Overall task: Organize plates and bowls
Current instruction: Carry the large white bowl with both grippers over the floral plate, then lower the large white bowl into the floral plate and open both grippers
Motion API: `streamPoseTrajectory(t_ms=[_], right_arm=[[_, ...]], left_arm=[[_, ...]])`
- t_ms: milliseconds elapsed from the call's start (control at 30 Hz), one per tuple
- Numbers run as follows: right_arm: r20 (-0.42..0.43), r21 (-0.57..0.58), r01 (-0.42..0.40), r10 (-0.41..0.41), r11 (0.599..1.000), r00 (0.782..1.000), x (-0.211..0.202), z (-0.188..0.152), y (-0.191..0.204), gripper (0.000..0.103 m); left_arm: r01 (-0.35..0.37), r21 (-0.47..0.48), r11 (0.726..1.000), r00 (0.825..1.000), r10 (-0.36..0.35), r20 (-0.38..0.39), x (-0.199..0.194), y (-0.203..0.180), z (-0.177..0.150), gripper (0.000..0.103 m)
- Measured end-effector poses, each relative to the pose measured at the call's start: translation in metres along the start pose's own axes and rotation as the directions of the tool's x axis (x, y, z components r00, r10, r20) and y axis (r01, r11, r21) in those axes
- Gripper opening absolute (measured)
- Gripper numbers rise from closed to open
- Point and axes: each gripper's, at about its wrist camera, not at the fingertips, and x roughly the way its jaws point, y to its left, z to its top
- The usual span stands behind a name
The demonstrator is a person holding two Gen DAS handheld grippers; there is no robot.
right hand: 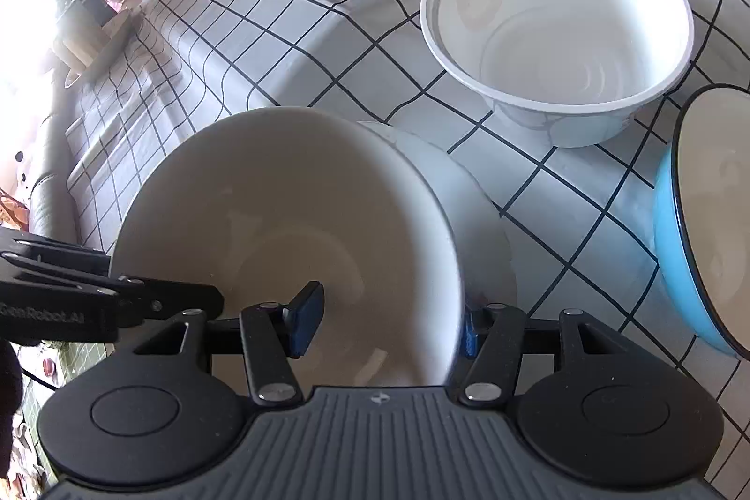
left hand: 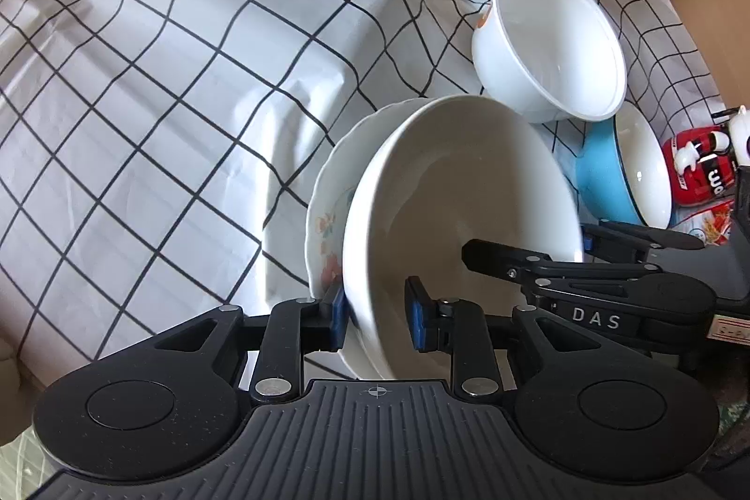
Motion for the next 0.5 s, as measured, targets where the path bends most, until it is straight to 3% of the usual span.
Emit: streamPoseTrajectory(t_ms=[500], right_arm=[[0.047, -0.021, 0.043, -0.042, 0.999, 0.998, -0.015, -0.011, 0.007, 0.057]], left_arm=[[-0.081, 0.079, 0.994, 0.996, 0.078, 0.045, -0.009, -0.013, -0.003, 0.027]])
